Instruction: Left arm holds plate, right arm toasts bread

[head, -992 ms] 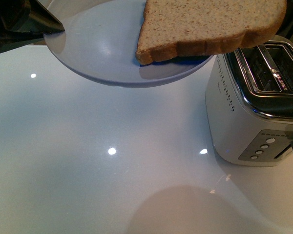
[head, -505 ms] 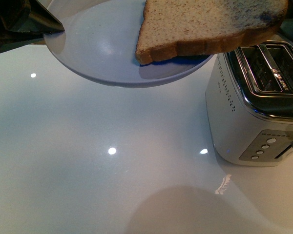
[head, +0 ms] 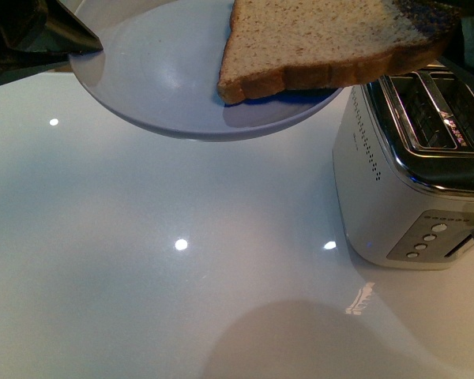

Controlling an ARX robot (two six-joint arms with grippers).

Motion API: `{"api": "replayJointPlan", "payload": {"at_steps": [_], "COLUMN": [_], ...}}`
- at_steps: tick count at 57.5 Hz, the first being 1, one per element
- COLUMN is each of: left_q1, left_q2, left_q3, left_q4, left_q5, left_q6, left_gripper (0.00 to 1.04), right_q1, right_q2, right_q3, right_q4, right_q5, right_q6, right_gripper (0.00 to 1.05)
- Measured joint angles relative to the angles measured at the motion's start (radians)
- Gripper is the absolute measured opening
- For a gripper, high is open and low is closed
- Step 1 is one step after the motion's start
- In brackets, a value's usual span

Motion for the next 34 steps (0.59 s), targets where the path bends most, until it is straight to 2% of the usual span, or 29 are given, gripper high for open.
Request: {"api": "replayJointPlan", "payload": {"at_steps": [7,13,26,34], "left_q1": [0.000,0.000,0.000,0.000], "left_q2": [0.000,0.000,0.000,0.000], "left_q3": [0.000,0.000,0.000,0.000], "left_q4": [0.000,0.000,0.000,0.000], "left_q5": [0.002,0.003,0.003,0.003], "left_q6": [0.000,0.000,-0.004,-0.005], "left_gripper": [0.03,0.03,0.03,0.03], "right_q1": [-0.013,-0.026,-0.092,-0.161], "right_q2": [-0.026,-0.053,-0.145,-0.201], "right_q3": [0.000,0.003,0.058,0.140], "right_q4": [-0.018,-0.023,-0.096,-0.182], "right_q5": [-0.007,-0.019,-0.031,0.016], "right_q6": [0.007,0.016,0.011,-0.079], "right_gripper": [0.18,0.05,0.03,0.03]}}
